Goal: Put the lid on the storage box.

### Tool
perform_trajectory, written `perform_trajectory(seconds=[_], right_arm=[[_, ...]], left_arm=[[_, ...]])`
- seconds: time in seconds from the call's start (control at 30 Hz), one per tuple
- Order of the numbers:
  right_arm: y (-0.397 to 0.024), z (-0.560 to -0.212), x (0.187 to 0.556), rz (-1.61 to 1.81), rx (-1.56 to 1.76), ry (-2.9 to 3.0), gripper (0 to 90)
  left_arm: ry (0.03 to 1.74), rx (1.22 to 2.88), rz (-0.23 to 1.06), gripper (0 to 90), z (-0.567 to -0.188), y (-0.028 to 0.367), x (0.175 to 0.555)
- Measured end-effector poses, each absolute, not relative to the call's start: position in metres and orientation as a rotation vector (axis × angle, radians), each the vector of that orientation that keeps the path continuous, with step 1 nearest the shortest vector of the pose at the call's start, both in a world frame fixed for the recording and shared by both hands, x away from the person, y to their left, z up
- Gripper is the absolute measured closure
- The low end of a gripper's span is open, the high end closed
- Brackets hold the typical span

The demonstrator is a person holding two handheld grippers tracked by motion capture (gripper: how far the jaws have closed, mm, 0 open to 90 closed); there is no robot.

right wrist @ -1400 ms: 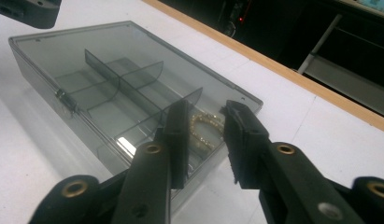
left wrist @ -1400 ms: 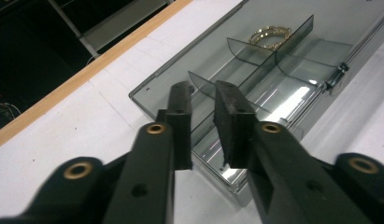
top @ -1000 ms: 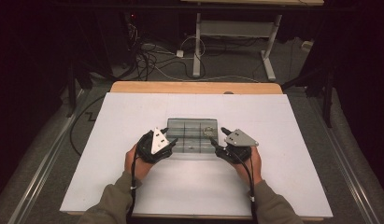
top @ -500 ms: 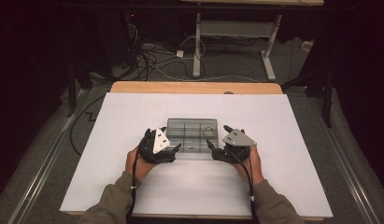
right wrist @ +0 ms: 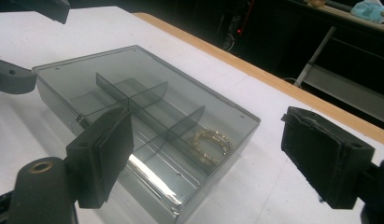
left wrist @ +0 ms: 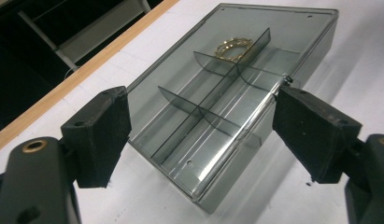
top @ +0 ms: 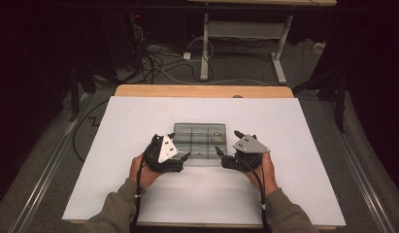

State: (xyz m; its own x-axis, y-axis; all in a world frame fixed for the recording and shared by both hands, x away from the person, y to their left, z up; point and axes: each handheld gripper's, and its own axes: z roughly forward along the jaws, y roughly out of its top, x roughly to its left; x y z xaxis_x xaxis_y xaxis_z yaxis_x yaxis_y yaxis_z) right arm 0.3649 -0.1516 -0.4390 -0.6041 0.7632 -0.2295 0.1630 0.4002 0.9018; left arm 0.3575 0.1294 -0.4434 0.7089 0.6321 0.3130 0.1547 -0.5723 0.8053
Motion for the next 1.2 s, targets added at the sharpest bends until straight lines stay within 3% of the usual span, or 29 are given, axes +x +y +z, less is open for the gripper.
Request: perform_trajectory(seconds=[1.2], right_arm=[[-0.164, -0.422, 0.324, 1.205, 0.673, 2.015, 18.8]], left_arm=[[0.511, 2.067, 0.798, 17.0, -0.434, 0.149, 0.316]])
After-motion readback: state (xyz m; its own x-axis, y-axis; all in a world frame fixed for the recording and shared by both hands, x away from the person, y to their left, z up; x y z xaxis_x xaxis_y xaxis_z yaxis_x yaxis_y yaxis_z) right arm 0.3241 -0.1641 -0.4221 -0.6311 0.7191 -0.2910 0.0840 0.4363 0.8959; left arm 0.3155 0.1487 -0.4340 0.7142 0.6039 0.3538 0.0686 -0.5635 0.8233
